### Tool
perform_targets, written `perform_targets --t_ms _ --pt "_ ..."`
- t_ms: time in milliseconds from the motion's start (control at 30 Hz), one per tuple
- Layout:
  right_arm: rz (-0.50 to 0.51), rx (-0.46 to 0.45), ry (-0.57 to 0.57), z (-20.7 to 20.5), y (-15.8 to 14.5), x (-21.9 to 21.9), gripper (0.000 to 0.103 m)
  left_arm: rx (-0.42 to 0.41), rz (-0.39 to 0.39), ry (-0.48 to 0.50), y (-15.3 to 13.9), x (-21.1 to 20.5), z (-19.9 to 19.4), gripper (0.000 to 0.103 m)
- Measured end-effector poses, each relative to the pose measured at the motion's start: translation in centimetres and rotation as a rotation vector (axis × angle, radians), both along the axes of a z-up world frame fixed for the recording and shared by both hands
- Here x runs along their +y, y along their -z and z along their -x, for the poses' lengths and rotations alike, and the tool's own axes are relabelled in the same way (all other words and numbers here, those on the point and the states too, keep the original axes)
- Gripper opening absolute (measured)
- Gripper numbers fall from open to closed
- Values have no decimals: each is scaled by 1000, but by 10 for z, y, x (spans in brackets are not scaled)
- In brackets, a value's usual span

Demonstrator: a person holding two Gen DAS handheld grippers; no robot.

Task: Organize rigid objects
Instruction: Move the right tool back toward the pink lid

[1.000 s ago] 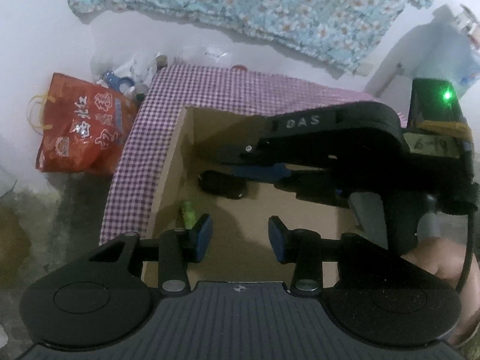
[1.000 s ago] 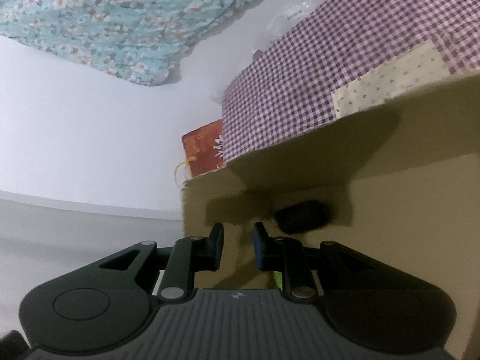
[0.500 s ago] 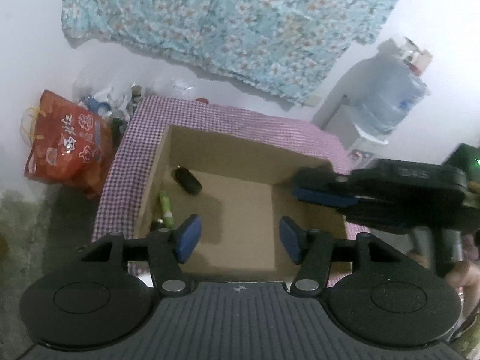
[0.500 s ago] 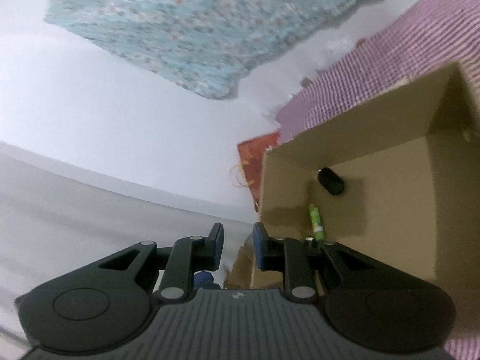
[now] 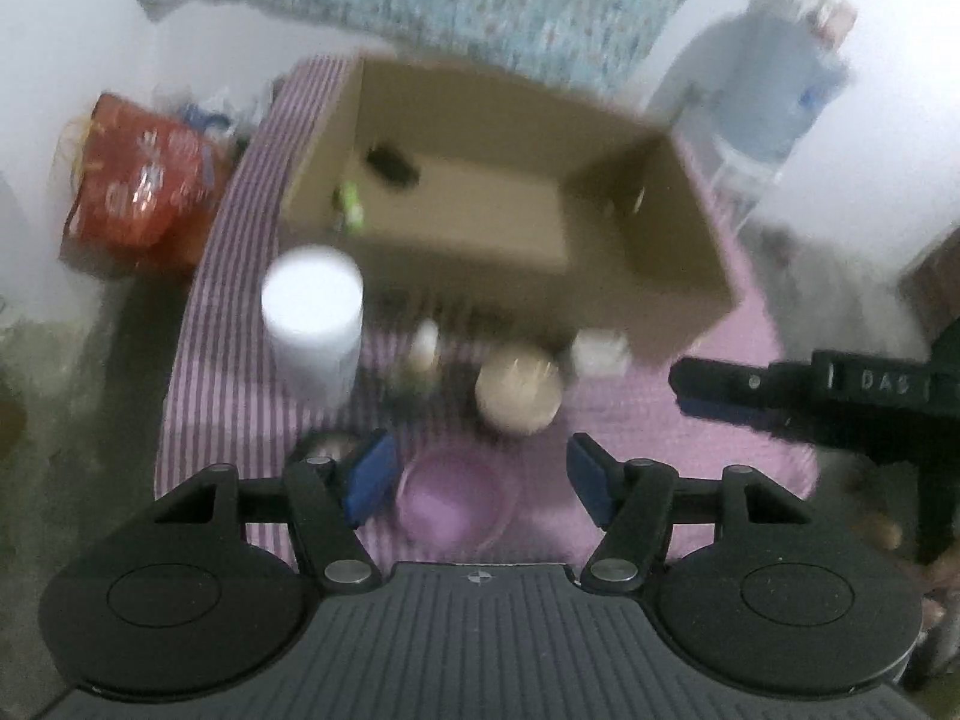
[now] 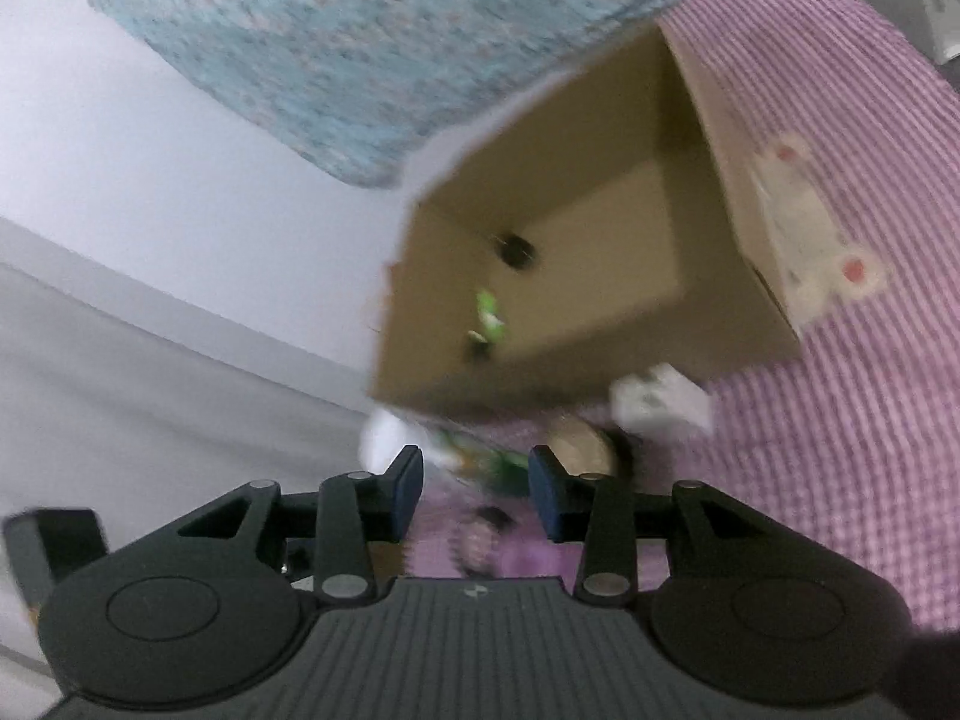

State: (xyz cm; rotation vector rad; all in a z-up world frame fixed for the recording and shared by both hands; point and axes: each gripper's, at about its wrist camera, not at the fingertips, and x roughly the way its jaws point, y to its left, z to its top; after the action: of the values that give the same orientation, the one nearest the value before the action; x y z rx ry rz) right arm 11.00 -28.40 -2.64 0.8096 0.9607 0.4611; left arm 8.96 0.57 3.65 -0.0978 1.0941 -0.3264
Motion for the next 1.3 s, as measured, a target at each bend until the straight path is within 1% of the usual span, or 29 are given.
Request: perform_targets --t_ms 67,133,200,233,300,533,700,800,833,867,933,967,1000,1067,1300 --pt "53 20 -20 4 12 12 42 34 -32 8 19 -2 4 63" --pt "65 44 -36 9 25 21 42 56 -53 23 33 -2 8 63" --pt "69 68 -55 8 35 31 42 86 -73 61 49 -6 10 63" --pt "75 75 -66 14 41 35 42 94 -97 80 55 -10 10 63" --pt "93 92 -94 9 49 46 42 101 -133 100 64 -14 10 63" --pt "192 89 -178 -3 64 76 42 143 -162 104 90 -15 7 63" --pt "256 76 -244 -13 70 89 42 168 -150 95 100 -15 0 63" --pt "282 89 -264 -18 76 94 41 177 -140 99 104 -18 -2 63" --pt "287 94 -269 -19 77 95 40 180 -138 100 106 -20 -2 63" --pt "291 98 -270 -19 79 95 36 184 -138 102 107 -21 -2 63" --pt "290 108 -268 -19 83 94 33 188 -140 108 110 -26 -2 63" --pt "285 113 -265 -19 85 93 28 183 -146 110 110 -30 -2 63" --pt "282 117 -262 -18 87 92 26 180 -147 117 111 -32 -2 63" --pt "275 128 -252 -16 89 87 23 180 -139 127 109 -39 -2 63" --pt "245 161 -187 -3 88 50 23 168 -130 208 112 -72 2 63"
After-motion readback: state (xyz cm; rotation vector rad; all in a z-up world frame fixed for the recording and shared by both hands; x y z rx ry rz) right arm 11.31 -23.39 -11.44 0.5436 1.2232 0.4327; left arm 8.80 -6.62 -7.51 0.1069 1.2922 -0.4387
